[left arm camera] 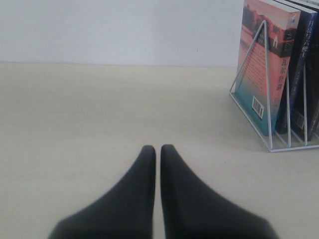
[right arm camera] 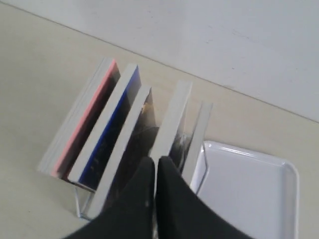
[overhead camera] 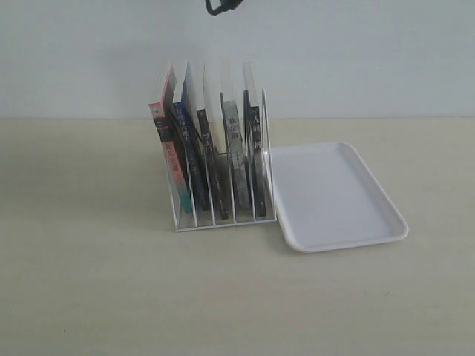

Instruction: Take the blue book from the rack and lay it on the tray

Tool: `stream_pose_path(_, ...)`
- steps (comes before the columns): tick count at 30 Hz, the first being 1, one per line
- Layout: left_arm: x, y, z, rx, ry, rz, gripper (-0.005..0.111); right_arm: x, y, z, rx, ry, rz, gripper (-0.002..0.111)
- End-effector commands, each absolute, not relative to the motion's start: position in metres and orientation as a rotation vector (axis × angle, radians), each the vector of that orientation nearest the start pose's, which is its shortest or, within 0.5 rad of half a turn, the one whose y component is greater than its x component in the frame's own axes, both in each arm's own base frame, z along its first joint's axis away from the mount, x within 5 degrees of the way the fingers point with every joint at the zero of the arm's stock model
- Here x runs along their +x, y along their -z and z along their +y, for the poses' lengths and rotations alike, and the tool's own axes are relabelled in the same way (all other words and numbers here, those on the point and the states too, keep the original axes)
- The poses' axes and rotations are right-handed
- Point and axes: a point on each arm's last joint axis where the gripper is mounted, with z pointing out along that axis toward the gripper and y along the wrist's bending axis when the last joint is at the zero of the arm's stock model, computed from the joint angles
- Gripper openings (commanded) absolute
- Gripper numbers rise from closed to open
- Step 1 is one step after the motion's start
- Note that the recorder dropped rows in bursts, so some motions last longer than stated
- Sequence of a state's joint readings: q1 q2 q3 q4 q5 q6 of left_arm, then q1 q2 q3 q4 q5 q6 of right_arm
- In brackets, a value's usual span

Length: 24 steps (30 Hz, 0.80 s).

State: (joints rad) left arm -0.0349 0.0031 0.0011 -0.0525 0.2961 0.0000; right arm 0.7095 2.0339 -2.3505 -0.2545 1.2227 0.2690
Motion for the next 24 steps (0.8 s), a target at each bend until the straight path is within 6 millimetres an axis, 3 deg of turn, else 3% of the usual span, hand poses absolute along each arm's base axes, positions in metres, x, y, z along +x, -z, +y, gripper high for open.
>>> stream_pose_path(1, 0.054, -0.187, -0.003, -0.007, 0.077, 1.776, 0.004, 0.342, -0.418, 0.253, -0.525, -0.011, 2.288, 0.000)
stream_pose_path(6, 0.054, -0.187, -0.003, -0.007, 0.077, 1.776, 0.004, 0.334, -0.406, 0.209, -0.446, 0.066, 2.391, 0.000)
stream_pose_path(10, 0.054, -0.187, -0.003, -0.007, 0.077, 1.776, 0.004, 0.339, -0.374, 0.181, -0.371, 0.082, 2.540, 0.000)
stream_pose_path(13, 0.054, -0.187, -0.003, -0.007, 0.077, 1.776, 0.004, 0.350, -0.363, 0.188, -0.349, -0.074, 2.499, 0.000)
stream_pose_path(16, 0.054, -0.187, -0.003, -0.007, 0.077, 1.776, 0.004, 0.354, -0.359, 0.198, -0.372, -0.122, 2.463, 0.003)
stream_pose_path(18, 0.054, -0.187, -0.003, -0.007, 0.077, 1.776, 0.004, 0.352, -0.358, 0.205, -0.395, -0.144, 2.453, 0.012)
stream_pose_path(22, 0.054, -0.187, -0.003, -0.007, 0.077, 1.776, 0.004, 0.352, -0.352, 0.217, -0.419, -0.178, 2.449, 0.042)
stream_pose_path(24, 0.054, -0.187, -0.003, -0.007, 0.077, 1.776, 0.004, 0.356, -0.345, 0.220, -0.416, -0.187, 2.461, 0.046)
